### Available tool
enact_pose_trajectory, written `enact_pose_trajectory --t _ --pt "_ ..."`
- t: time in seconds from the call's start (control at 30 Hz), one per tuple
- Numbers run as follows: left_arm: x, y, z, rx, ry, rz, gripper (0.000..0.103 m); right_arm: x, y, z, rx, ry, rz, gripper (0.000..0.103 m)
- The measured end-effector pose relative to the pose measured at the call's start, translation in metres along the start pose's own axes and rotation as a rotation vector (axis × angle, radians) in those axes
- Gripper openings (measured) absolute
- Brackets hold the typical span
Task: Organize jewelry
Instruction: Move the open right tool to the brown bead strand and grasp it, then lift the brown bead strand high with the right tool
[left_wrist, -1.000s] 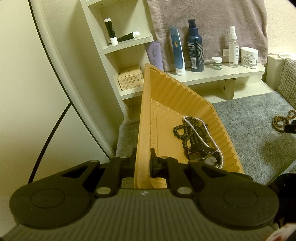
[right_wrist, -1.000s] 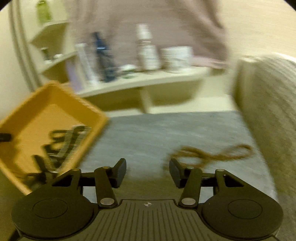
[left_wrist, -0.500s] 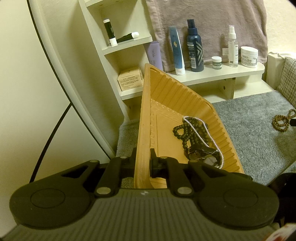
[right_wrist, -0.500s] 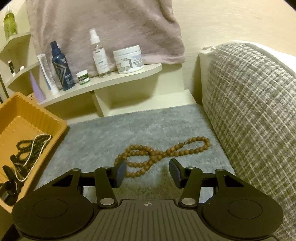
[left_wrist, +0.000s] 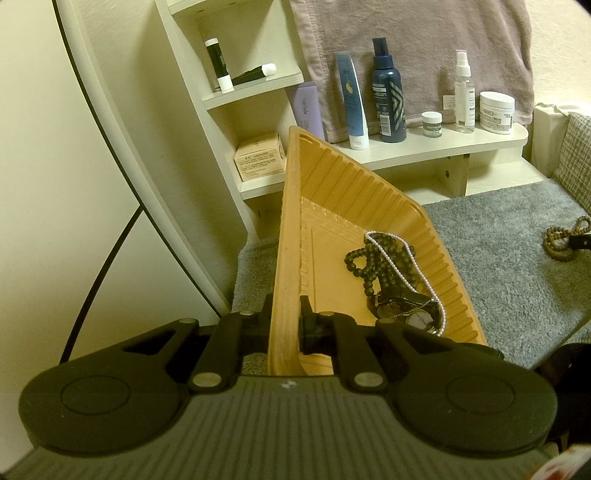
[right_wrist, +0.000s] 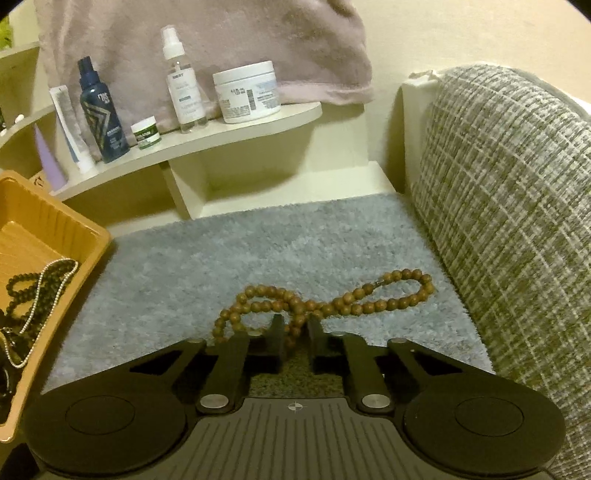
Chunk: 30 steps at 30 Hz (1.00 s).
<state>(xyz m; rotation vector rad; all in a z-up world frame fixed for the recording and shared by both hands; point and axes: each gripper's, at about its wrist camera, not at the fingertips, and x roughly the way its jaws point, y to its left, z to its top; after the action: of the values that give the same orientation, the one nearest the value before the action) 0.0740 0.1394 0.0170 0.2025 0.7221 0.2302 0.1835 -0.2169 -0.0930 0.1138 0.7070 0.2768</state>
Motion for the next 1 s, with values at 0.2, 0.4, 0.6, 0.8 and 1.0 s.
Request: enact_pose_trajectory --t 0.2,0.4,0.6,0.8,1.0 --pt "0.000 0.000 0.000 0.002 -0.001 0.000 0.010 -0.025 0.003 0.009 -0.106 -0.041 -0.009 0.006" --pt "-0.001 0.000 -0.001 0.003 -0.002 -0.003 0.010 -0.058 0.008 0.030 -0.235 -0.124 -0.030 0.006" --pt "-0.002 0.000 0.000 0.004 -0.004 -0.003 0.010 -0.088 0.013 0.055 -0.337 -0.192 -0.027 0.006" --pt "-0.002 0.000 0.000 0.004 -0.004 -0.003 0.010 -0.110 0.022 0.075 -0.414 -0.236 -0.010 0.006" --pt "-0.002 0.000 0.000 0.006 -0.004 -0.003 0.010 -0.125 0.033 0.089 -0.463 -0.271 0.007 0.006"
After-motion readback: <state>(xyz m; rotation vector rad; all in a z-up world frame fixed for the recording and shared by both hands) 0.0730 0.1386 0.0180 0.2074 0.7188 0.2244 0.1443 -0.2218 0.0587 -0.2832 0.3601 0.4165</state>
